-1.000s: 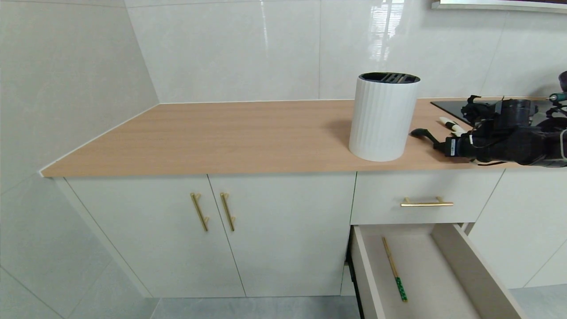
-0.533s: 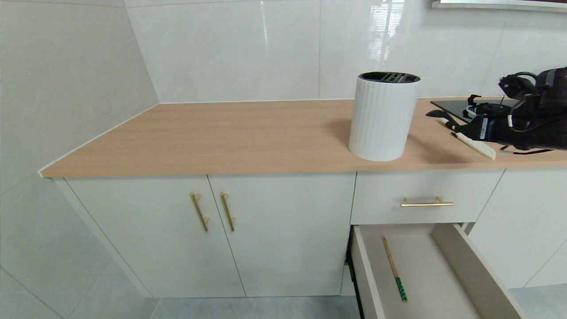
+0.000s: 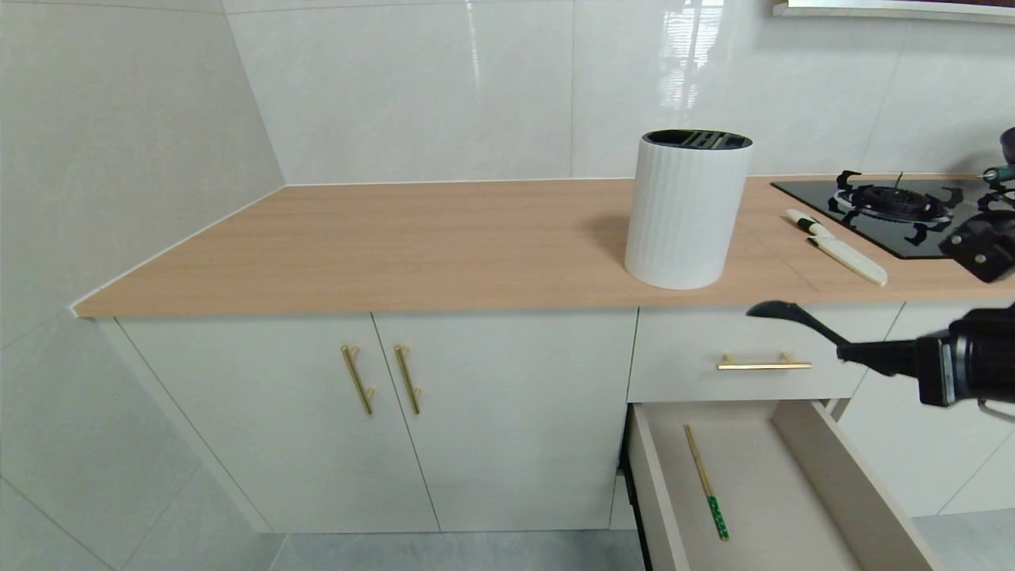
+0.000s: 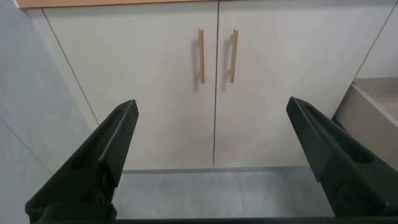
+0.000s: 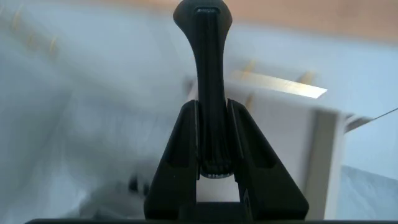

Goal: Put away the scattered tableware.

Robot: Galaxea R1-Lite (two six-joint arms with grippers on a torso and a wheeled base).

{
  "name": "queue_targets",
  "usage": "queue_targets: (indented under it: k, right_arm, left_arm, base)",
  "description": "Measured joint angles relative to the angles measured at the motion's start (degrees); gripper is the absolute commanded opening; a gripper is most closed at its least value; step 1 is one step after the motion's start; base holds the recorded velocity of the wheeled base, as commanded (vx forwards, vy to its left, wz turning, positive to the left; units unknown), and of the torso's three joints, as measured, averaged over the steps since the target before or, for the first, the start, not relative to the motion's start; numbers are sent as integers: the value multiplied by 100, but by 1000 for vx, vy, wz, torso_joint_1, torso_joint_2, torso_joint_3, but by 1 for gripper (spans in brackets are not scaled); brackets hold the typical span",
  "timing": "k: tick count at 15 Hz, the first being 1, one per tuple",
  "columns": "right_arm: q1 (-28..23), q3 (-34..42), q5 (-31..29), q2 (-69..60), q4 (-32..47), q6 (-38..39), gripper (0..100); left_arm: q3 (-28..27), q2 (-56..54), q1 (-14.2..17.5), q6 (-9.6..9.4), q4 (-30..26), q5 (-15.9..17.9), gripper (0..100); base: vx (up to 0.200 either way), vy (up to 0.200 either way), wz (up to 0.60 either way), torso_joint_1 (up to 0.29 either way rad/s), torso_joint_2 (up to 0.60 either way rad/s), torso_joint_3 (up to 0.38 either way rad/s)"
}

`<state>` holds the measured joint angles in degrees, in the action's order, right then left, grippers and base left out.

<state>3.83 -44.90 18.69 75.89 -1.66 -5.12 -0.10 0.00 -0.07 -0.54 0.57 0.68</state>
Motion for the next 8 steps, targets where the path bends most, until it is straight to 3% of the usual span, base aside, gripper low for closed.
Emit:
queue_targets:
  k: [3,8]
  right_arm:
    - [324,1078,-35,-664,55,-155,0]
    - [355,1464,-430,446,-88,-95,0]
  left_arm:
    - [0,0,-2,0,2,0,100]
    - [0,0,-2,0,0,2,100]
  base:
    - [0,0,0,0,0,0]
    - [0,0,0,0,0,0]
